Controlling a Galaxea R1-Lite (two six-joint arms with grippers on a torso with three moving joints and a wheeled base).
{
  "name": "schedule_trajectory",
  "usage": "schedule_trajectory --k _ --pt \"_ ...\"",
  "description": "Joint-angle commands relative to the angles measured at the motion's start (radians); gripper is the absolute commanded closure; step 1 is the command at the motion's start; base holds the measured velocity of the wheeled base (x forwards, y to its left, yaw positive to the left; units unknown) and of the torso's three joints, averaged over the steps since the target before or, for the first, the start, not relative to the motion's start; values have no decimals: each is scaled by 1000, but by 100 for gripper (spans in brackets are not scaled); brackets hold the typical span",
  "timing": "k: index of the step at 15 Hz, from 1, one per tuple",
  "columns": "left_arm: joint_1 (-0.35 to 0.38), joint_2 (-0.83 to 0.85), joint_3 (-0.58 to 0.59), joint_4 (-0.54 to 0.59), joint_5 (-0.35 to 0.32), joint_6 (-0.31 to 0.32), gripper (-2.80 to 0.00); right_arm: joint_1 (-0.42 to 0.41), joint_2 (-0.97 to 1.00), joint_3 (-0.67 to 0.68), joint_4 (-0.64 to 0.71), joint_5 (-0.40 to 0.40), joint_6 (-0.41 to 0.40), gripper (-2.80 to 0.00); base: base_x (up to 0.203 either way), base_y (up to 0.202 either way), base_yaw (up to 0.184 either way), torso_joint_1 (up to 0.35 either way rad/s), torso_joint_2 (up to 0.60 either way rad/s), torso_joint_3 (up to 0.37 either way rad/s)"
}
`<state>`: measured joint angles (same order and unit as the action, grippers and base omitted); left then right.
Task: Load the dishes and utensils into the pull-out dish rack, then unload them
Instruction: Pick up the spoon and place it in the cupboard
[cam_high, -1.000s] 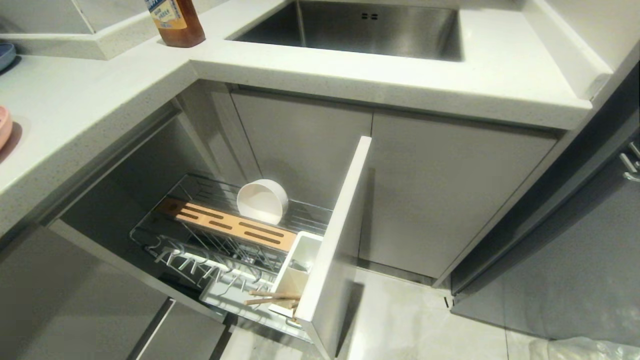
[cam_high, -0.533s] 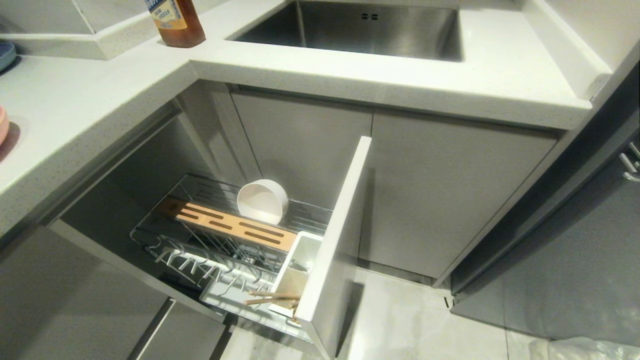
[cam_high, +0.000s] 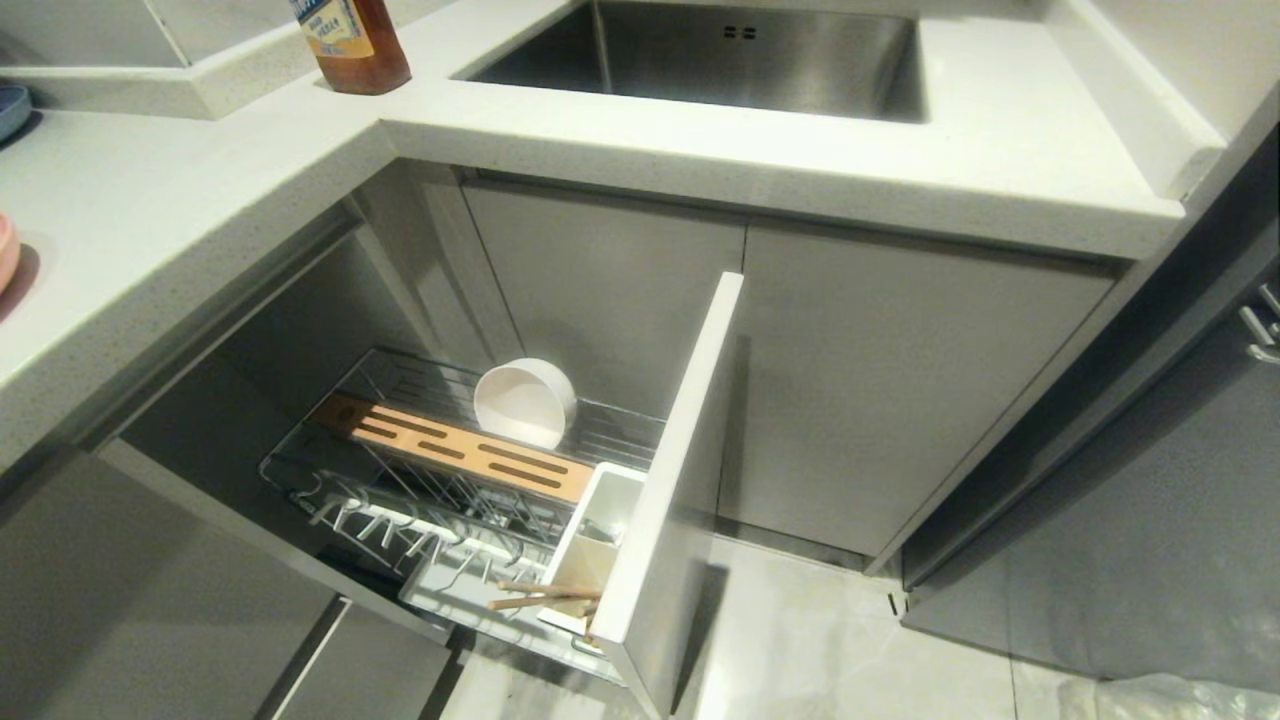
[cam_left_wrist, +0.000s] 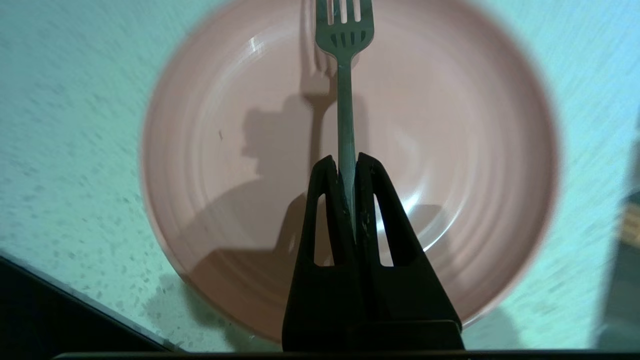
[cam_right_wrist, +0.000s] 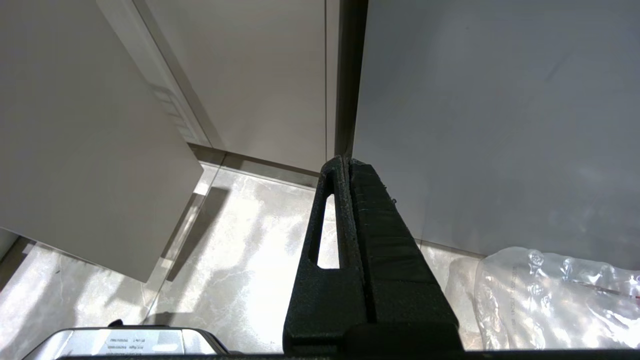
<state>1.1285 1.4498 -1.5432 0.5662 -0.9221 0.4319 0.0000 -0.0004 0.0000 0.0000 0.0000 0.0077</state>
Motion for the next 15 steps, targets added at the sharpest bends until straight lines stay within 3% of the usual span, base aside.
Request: schedule_trajectory --k 1,3,5,7,10,15 --pt "0 -11 -78 2 -6 -124 0 0 0 0 0 0 0 0 0 0 0 0 0 0" --pt "-8 -30 -161 1 -7 -304 0 0 0 0 0 0 0 0 0 0 0 0 0 0" --pt "-41 -62 -214 4 -7 -437 0 0 0 0 0 0 0 0 0 0 0 0 0 0" --pt "-118 -103 -240 7 -5 -553 0 0 0 0 0 0 0 0 0 0 0 0 0 0" --pt "-259 -168 -256 46 -1 -623 0 0 0 0 0 0 0 0 0 0 0 0 0 0" --pt "-610 -255 -249 216 44 -628 0 0 0 0 0 0 0 0 0 0 0 0 0 0"
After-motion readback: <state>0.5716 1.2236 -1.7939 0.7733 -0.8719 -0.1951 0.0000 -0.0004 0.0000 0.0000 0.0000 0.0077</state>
